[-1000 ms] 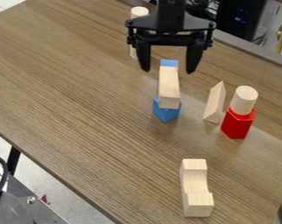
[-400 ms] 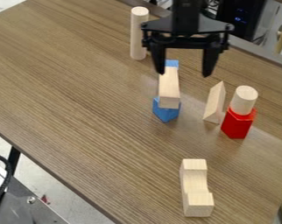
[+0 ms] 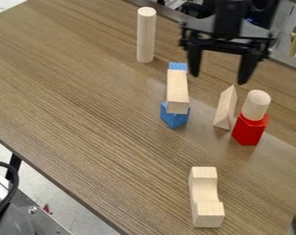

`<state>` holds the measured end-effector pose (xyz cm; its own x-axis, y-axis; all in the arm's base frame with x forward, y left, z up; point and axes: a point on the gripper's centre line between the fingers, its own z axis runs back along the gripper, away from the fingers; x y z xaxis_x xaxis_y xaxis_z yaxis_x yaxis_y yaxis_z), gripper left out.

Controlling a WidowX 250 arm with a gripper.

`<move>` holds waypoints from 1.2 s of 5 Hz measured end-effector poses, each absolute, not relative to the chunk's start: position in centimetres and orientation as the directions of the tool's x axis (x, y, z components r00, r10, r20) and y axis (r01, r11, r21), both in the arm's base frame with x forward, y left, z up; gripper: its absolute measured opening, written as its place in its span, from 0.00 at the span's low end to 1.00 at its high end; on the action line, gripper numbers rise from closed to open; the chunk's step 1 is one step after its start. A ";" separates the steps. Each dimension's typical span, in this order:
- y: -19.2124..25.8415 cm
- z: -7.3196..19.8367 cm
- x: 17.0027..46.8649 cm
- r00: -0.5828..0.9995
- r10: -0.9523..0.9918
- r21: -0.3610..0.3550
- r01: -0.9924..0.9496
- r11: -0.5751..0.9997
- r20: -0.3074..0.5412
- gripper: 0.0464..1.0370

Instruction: Remove the cylinder form the red hexagon and put it on the table

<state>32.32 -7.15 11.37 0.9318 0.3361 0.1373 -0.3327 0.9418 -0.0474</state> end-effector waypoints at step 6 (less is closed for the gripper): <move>-10.6 8.8 35.1 0.966 0.249 -0.043 -0.247 0.968 0.065 0.96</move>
